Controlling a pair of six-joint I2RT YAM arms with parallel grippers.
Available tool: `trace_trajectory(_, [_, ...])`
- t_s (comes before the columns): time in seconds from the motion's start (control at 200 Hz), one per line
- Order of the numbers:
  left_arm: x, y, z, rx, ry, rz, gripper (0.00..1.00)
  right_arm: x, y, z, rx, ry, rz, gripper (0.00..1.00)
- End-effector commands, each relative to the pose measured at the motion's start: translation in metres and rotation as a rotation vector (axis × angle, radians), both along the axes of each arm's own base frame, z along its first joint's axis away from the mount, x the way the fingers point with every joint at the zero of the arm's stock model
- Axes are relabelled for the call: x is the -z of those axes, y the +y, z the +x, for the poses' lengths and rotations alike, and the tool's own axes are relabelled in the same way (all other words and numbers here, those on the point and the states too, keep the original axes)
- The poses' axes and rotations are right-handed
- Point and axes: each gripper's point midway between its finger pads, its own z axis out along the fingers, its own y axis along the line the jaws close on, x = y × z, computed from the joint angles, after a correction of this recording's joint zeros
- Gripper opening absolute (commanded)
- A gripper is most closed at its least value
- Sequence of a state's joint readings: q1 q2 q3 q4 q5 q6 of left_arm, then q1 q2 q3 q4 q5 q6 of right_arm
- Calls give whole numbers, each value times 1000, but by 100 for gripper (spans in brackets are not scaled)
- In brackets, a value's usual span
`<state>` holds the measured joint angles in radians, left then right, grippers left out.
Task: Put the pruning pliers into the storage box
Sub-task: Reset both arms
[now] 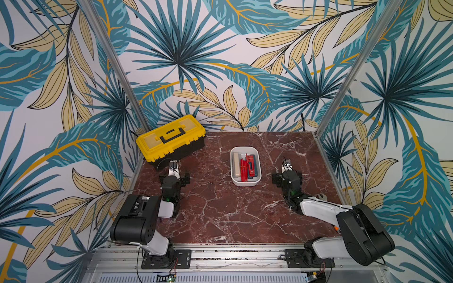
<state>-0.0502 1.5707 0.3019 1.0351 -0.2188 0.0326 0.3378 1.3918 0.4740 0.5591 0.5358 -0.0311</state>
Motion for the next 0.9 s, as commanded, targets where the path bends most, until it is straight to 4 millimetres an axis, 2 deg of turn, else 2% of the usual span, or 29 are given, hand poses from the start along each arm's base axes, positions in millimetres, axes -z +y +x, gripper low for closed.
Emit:
trace_trajectory(0.0, [-18,-4,0,35,-80,-32,100,-12,7,1,-51,-61,30,100])
trace_trajectory(0.155, [-20,0,-3,13,-110,-31,100,-25,-1,-24,-62,-199,82,99])
trace_trajectory(0.23, [-22,-9,-5,69,-139,-18,100,-29,-10,-31,-37,-246,116,99])
trace_trajectory(0.346, [-20,-34,-7,217,-130,8,100,-26,-16,-23,-11,-204,127,100])
trace_trajectory(0.626, [-19,-30,-3,192,-110,2,100,-20,-4,-12,-69,-135,107,100])
trace_trajectory(0.671, [-19,-28,-3,184,-111,2,100,-16,-4,-8,-75,-95,70,99])
trace_trajectory(0.706, [-19,-28,-2,181,-108,1,100,-15,-2,-8,-117,-76,-27,99])
trace_trajectory(0.751, [-19,-26,0,172,-102,0,100,-25,-14,-12,-81,-130,-114,100])
trace_trajectory(0.776, [-18,-26,0,171,-100,-1,100,-28,-27,-16,-25,-146,-122,100])
trace_trajectory(0.821, [-19,-26,-1,171,-103,0,100,-28,-40,-19,17,-162,-59,100])
trace_trajectory(0.851, [-20,-26,-1,172,-107,0,100,-21,-42,-18,-1,-149,6,100])
trace_trajectory(0.896, [-19,-27,-1,173,-106,0,100,-22,-41,-17,-20,-191,75,99])
